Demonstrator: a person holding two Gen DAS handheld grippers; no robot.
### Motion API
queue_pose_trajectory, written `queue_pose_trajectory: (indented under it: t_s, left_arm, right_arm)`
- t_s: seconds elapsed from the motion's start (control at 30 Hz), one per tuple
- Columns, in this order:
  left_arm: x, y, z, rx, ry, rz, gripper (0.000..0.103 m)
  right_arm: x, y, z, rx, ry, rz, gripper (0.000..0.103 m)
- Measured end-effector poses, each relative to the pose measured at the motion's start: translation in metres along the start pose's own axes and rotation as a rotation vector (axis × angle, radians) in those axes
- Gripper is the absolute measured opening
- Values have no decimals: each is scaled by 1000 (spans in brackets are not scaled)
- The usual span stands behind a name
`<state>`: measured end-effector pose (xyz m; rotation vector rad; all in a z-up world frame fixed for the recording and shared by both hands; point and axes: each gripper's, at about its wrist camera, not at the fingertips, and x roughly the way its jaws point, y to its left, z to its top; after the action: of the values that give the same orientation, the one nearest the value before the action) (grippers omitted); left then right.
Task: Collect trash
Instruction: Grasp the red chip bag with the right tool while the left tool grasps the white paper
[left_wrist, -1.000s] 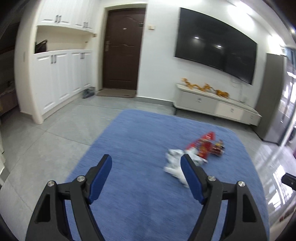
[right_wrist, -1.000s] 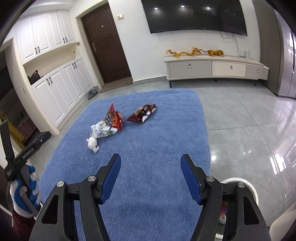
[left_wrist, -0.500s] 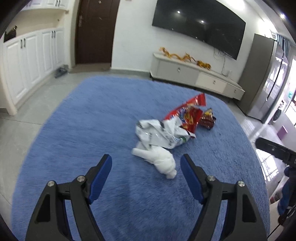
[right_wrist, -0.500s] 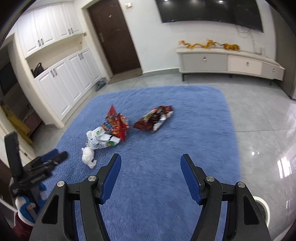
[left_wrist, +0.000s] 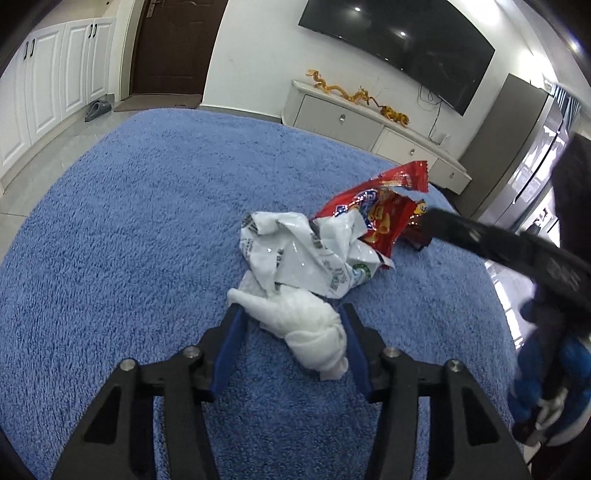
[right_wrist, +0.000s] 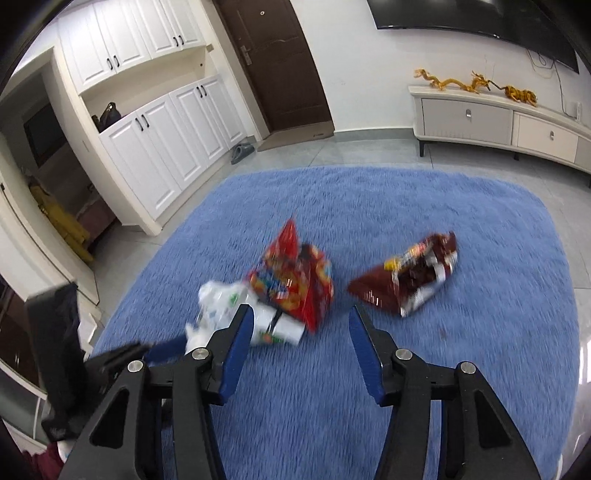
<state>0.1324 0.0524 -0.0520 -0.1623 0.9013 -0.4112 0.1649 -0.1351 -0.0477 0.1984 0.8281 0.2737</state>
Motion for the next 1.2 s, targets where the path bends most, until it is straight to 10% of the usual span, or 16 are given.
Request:
queue_pose_trajectory:
  t_s: [0.3,0.43,0.5,1.2]
  left_arm:
    - [-1,4,-4,-3,-9,-16,49]
    - [-7,9,-8,-11,-6,-42,34]
    - [-10,10,-9,-13,-7,-46,29]
    - [-112,-70,-44,164,-132,64,26]
  right_arm:
    - [30,2,28,-16,-22,14,55]
    - [41,4,29,-13,3,40,16]
    - [37,6,28,-19,-7,29,12]
    - [-154,-21,-56,56,-176,-67,9]
